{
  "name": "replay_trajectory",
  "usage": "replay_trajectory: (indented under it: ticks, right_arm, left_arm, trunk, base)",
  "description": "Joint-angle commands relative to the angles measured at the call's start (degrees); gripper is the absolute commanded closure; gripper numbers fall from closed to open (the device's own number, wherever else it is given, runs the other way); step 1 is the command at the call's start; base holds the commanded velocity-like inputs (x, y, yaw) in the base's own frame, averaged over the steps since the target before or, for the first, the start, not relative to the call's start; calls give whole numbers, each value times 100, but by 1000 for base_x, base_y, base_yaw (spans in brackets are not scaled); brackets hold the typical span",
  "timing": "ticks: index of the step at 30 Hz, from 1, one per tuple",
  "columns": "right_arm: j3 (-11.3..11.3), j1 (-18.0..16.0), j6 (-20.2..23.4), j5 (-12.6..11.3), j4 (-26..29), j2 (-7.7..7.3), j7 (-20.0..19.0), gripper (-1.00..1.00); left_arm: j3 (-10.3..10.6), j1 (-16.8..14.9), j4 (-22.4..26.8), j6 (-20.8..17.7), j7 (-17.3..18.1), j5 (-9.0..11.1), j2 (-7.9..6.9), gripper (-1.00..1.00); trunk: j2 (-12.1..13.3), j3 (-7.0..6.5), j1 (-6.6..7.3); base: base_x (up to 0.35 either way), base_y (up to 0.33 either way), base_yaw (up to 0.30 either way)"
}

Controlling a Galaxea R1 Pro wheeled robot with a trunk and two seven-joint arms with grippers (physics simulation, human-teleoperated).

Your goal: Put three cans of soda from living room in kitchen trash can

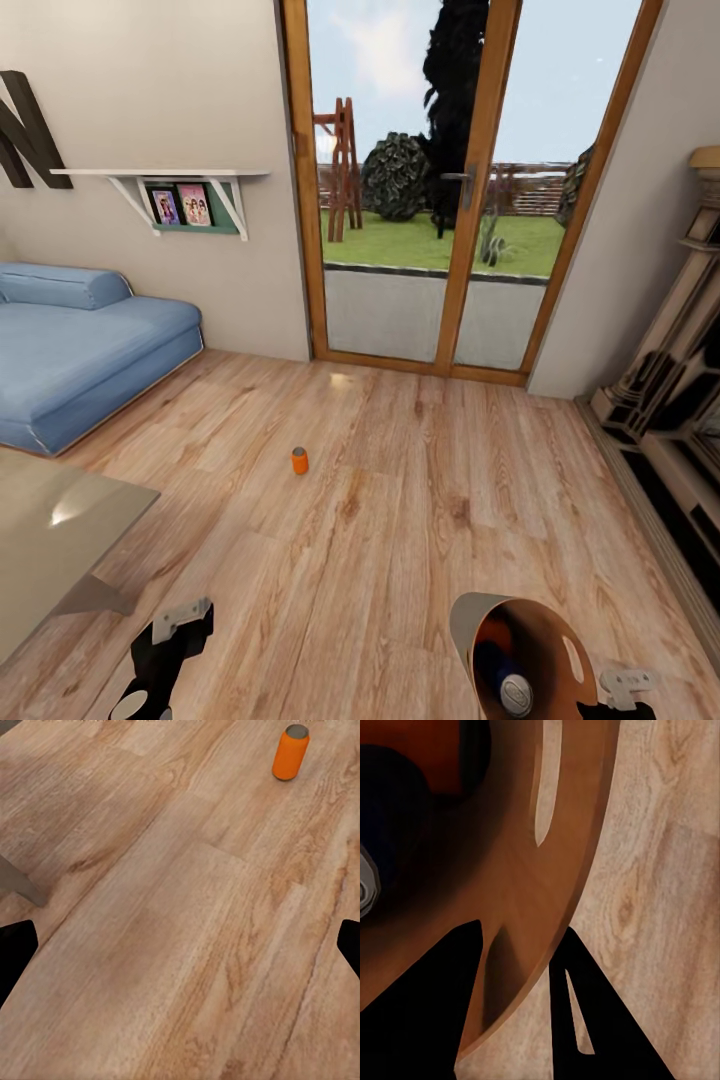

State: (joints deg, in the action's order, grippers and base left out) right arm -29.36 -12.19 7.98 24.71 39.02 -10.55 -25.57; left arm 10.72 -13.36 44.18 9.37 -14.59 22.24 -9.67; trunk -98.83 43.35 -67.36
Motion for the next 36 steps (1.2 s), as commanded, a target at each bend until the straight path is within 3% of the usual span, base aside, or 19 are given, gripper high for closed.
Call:
replay_trajectory:
  ticks: [1,36]
  right_arm:
    - [-3,-3,3,-58,7,0,-18,100]
    - [0,-1,-3,-54,2,0,-18,100]
  left_arm:
    - [0,0,2,1,0,0,0,-100]
    - [0,0,14,0,4,0,0,-100]
  trunk:
    - [0,-1,0]
    - [0,-1,0]
  base:
    - [0,0,0]
    - [0,0,0]
